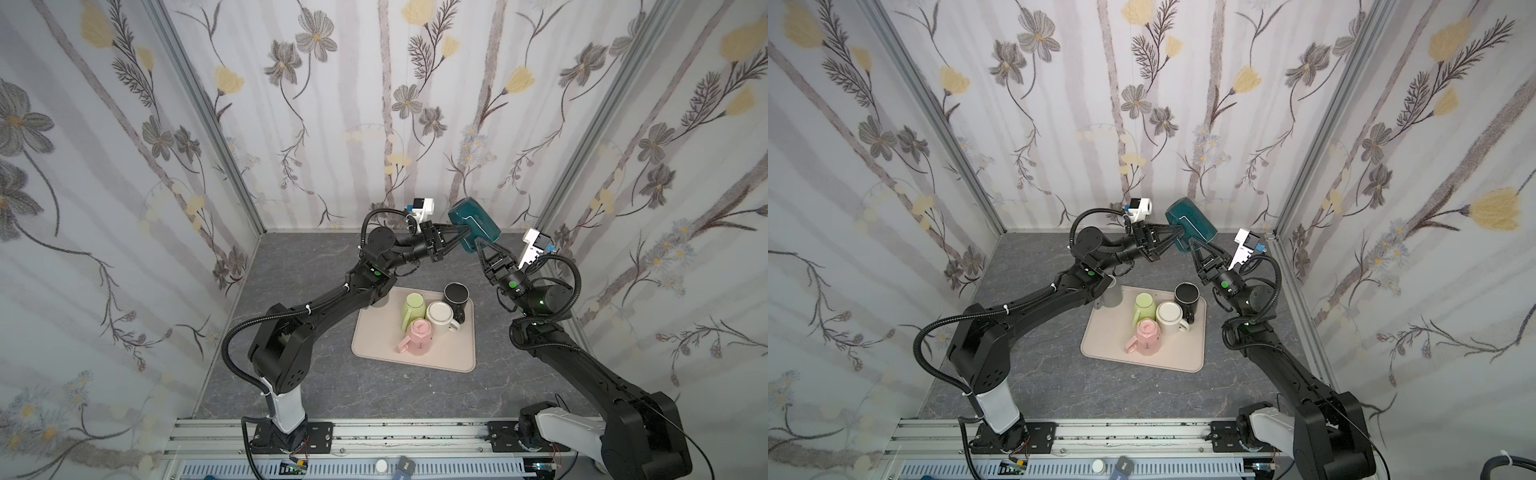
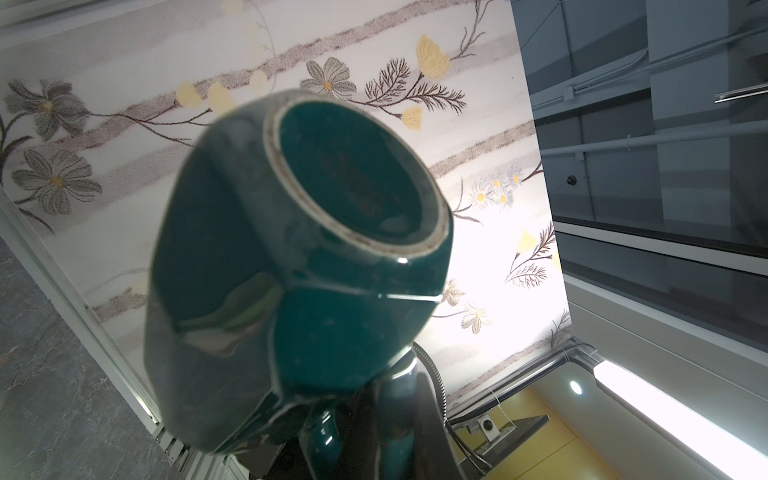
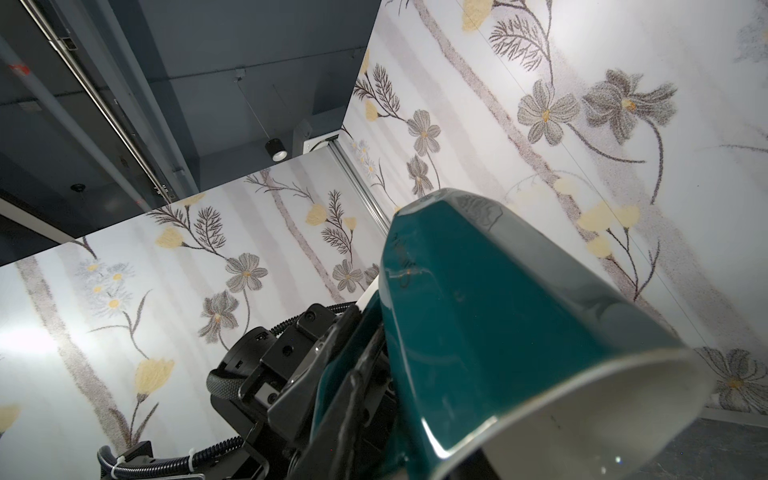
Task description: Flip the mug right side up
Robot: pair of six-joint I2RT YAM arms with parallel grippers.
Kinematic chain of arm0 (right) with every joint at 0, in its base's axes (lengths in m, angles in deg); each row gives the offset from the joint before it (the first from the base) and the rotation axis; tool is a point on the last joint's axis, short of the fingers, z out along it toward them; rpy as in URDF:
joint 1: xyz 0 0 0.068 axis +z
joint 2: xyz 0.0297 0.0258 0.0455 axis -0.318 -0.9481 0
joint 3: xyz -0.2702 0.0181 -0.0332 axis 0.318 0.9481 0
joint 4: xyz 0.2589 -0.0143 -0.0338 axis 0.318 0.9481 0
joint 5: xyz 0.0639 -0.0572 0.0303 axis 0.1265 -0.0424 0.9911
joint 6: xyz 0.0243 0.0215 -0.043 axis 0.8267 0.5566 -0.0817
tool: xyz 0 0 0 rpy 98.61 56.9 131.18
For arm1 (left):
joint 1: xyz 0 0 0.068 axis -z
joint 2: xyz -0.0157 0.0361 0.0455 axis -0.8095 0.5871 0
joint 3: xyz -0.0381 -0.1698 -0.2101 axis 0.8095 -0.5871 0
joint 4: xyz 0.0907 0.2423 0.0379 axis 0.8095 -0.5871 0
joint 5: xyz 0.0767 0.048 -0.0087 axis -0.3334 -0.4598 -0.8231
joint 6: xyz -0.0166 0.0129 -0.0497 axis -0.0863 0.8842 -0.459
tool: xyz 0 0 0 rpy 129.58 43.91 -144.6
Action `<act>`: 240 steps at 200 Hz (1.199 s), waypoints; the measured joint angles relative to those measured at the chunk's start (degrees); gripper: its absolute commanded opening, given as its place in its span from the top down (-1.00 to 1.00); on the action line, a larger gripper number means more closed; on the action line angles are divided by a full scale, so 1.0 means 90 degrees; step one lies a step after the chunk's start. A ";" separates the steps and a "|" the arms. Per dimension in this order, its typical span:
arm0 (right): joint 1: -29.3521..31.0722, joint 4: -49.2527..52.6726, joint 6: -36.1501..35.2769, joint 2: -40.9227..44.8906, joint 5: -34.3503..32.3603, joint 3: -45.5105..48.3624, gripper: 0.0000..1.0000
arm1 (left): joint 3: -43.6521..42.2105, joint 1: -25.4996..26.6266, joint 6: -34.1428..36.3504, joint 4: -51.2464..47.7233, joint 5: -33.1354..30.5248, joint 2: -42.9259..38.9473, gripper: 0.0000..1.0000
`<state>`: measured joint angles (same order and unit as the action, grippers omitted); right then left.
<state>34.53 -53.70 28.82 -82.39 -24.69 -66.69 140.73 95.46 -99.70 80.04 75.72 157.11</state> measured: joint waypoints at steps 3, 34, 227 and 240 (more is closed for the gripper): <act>-0.0005 -0.0002 0.0019 -0.0024 -0.0058 -0.0024 0.83 | 0.0005 -0.0002 -0.0002 0.0005 0.0007 0.0005 1.00; -0.0010 -0.0491 -0.0153 -0.0138 -0.0044 -0.0095 1.00 | 0.0092 -0.0019 -0.0248 -0.0005 -0.0039 0.0032 0.89; 0.0019 -0.0180 -0.0777 0.0318 -0.0005 0.0080 1.00 | 0.0243 -0.0017 0.0665 -0.1282 0.0262 0.0010 -1.00; 0.0019 -0.0163 -0.0777 0.0335 -0.0005 0.0080 1.00 | 0.0238 -0.0017 0.0695 -0.1309 0.0260 -0.0007 -1.00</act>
<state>34.70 -55.17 21.82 -79.37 -24.74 -65.97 142.87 95.30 -93.45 68.26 78.06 157.04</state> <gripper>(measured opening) 0.083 0.997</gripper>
